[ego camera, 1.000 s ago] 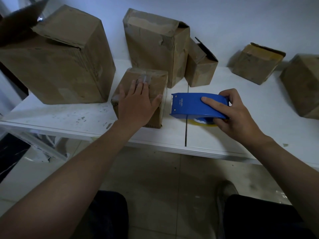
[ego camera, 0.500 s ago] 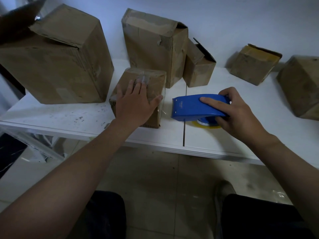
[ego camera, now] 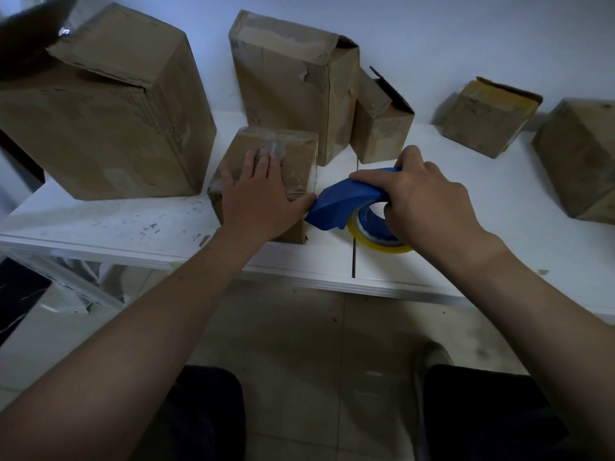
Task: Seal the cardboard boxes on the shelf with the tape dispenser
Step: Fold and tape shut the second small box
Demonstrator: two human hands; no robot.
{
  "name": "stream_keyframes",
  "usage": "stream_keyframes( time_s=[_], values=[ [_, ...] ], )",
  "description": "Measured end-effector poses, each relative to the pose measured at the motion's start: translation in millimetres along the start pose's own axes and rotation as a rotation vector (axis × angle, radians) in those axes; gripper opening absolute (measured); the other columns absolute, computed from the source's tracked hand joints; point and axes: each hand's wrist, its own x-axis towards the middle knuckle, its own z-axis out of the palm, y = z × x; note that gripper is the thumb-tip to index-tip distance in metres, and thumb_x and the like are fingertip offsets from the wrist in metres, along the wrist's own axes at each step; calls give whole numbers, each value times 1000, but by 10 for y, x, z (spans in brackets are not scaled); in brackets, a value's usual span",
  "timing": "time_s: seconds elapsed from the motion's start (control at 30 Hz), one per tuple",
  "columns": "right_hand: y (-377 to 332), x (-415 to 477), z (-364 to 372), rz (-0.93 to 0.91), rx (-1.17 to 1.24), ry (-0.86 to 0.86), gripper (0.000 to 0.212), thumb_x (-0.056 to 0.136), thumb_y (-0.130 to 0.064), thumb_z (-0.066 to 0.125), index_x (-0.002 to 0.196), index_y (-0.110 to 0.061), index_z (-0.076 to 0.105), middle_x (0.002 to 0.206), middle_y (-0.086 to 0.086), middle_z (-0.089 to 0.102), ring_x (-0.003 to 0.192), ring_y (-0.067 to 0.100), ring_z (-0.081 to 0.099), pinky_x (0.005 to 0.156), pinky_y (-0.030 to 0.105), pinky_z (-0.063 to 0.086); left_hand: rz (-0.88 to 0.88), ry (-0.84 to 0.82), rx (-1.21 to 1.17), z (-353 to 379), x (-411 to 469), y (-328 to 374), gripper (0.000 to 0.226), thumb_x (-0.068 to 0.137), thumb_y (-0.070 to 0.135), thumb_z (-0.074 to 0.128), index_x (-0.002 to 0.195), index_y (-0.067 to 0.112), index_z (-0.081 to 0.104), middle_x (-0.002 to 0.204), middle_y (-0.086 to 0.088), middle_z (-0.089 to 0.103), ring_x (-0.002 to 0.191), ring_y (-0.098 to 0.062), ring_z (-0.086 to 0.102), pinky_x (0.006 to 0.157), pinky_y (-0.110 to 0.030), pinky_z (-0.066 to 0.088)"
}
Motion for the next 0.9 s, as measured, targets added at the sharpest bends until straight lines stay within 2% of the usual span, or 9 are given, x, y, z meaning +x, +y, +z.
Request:
stream_keyframes(
  time_s=[0.13,0.37,0.43,0.5,0.57,0.63,0.7,0.77,0.9],
  values=[
    [-90,68,-89,33,-54,-22,55,96,-20,60,142,-48,47,119,10,45,105,35,55,75,42,48,-1,-4,11,-1,-3,-9,120,69,92,0,159,14,16,167,-4,16,155,-23,9,120,-63,3],
    [-126,174,-25,117,-81,-233,55,97,-20,54,143,-50,46,128,9,47,103,34,58,76,39,43,8,-15,21,9,12,-6,114,74,88,5,160,13,13,168,-6,13,155,-24,7,118,-66,1],
    [-21,213,45,164,50,-319,57,93,-17,55,139,-50,51,127,4,50,100,31,59,75,39,45,8,-12,14,21,20,-10,111,76,87,7,160,14,14,168,-6,13,155,-24,7,118,-67,1],
    [162,260,34,270,229,-327,60,86,-10,55,133,-48,58,118,-4,58,92,24,58,73,35,45,3,-3,17,27,18,-8,112,74,86,8,159,14,17,167,-5,14,155,-25,8,117,-69,2],
    [365,288,7,392,400,-297,60,84,-2,53,129,-40,63,100,-3,65,81,21,58,69,33,46,-3,3,25,26,16,9,113,72,85,9,158,14,20,167,-6,16,154,-26,9,116,-70,2],
    [546,289,51,525,559,-273,54,85,3,54,126,-29,64,88,2,65,78,25,64,68,36,54,-11,8,43,21,8,25,111,72,82,13,158,13,21,166,-6,18,154,-27,10,115,-72,3],
    [703,269,179,665,623,-280,47,87,0,63,130,-20,57,99,10,65,88,29,67,79,46,60,-17,10,46,24,2,41,108,73,80,18,157,12,22,166,-6,19,154,-28,11,112,-74,4],
    [813,245,347,747,619,-297,49,90,-9,68,134,-14,49,112,14,62,99,31,65,89,49,57,-21,0,43,20,-5,53,108,73,80,20,157,12,22,166,-5,18,154,-29,11,110,-75,5],
    [872,197,575,735,543,-316,43,92,-16,65,132,-9,49,121,18,61,106,35,61,91,49,55,-22,-17,61,4,6,49,113,71,86,14,159,14,18,167,-3,13,154,-28,8,110,-76,5]
  ],
)
